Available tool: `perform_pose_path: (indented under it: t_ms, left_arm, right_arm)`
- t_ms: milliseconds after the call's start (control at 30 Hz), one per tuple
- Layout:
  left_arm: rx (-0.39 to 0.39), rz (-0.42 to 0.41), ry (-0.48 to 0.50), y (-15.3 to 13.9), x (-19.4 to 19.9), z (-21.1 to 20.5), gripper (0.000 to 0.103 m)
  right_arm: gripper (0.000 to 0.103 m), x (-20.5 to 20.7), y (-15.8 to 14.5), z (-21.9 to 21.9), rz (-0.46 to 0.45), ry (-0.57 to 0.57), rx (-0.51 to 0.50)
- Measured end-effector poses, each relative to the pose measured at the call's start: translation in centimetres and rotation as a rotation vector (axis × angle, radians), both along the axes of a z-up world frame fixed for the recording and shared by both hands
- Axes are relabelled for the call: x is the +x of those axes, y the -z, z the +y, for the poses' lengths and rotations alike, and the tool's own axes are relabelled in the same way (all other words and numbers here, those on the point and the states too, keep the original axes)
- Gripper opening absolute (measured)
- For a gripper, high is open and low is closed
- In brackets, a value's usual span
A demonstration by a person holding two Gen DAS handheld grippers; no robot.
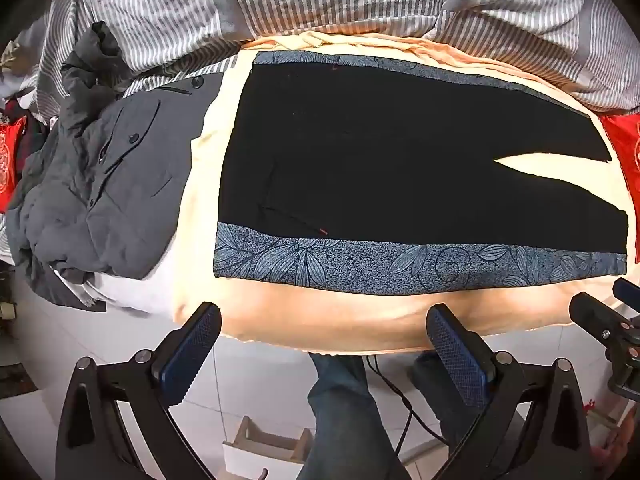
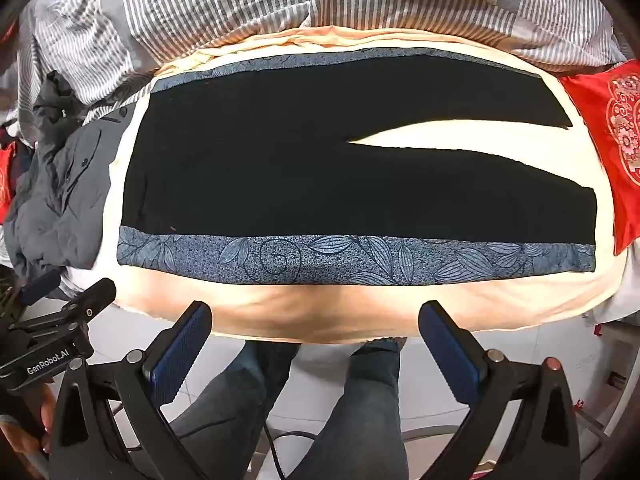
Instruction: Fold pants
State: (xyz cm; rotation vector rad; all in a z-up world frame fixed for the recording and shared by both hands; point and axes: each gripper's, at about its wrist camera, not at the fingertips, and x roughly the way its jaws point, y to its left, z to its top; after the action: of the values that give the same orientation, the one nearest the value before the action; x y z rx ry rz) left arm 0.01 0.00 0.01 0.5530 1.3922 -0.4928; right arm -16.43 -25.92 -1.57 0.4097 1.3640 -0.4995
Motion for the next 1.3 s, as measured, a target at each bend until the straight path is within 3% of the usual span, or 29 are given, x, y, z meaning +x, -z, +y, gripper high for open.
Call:
perform_pose_path:
  t_ms: [1300]
  left_arm:
    - [0.002,-0.024,0.022,-0.62,-0.75,-0.59,0.103]
  right_arm:
    - [0.103,-0.68,0.03,0.02,-0.006,0.021,0.002]
